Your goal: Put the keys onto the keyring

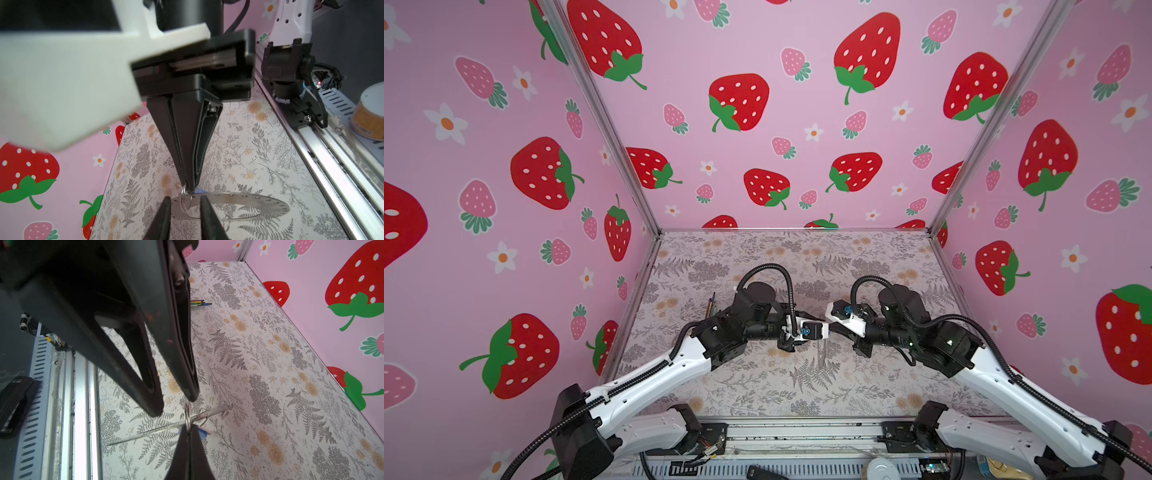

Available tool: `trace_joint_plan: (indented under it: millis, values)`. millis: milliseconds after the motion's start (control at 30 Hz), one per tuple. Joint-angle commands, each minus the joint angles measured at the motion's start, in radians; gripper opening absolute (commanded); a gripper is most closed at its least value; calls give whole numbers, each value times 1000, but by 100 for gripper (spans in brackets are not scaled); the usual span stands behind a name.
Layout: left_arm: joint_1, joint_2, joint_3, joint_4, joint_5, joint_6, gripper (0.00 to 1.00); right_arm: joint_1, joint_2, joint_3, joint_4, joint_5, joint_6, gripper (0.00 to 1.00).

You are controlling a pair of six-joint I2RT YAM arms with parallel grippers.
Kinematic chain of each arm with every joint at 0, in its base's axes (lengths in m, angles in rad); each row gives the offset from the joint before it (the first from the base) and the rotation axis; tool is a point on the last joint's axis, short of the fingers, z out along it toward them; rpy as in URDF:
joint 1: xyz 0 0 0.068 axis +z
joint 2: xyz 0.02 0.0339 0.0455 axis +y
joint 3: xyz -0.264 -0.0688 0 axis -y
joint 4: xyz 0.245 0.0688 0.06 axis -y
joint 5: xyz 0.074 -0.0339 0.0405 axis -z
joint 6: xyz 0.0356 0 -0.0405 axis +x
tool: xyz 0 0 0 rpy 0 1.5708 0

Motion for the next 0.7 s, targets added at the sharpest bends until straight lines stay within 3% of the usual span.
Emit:
trace_joint_plan:
  millis: [0,667]
  values:
    - [-23,17,59,-49,-58,58,27,-3,6,37,-16,-24,1,0]
    - [-53,58,85,-64,-122,78,19,-2,18,60,-41,-33,-1,0]
